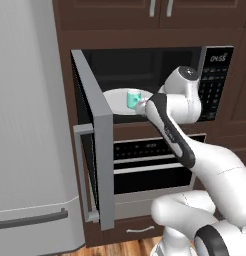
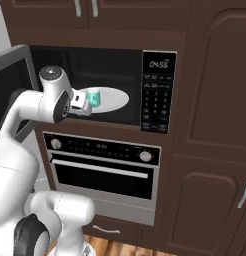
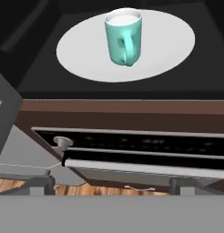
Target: Pick the mug from the counter and place it inside the microwave. Then close the microwave.
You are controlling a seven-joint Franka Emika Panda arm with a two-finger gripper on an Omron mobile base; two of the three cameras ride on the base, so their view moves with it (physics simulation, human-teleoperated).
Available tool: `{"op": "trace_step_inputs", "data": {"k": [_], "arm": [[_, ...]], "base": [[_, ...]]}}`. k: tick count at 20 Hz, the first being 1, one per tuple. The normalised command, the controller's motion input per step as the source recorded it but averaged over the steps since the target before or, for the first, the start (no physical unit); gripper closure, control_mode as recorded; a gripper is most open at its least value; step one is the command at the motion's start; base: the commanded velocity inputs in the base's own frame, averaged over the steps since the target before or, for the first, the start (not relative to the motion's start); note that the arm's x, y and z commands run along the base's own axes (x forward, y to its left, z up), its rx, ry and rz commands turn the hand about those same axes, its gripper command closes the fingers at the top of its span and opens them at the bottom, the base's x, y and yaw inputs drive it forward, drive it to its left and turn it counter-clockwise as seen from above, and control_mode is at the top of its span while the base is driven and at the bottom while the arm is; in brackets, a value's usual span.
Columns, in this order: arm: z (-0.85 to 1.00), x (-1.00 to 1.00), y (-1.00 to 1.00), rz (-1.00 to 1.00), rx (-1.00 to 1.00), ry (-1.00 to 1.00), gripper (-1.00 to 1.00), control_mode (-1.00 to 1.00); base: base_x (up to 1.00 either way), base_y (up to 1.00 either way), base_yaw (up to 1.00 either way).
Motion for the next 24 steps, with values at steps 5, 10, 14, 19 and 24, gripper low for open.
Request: {"op": "trace_step_inputs", "data": {"k": [5, 10, 14, 19, 24], "arm": [[0.11, -0.36, -0.03, 0.00, -0.01, -0.14, -1.00, -1.00], [0.13, -0.45, -0.16, 0.00, 0.00, -0.20, -1.00, -1.00], [0.23, -0.72, -0.06, 0.00, 0.00, -0.13, -1.00, -1.00], [0.23, -1.00, -0.01, 0.00, 0.00, 0.03, -1.00, -1.00], [0.06, -0.48, -0.08, 0.00, 0.00, 0.20, -1.00, -1.00]], "base": [[0.00, 0.00, 0.00], [0.00, 0.00, 0.00], [0.00, 0.00, 0.00], [0.00, 0.00, 0.00], [0.00, 0.00, 0.00]]}}
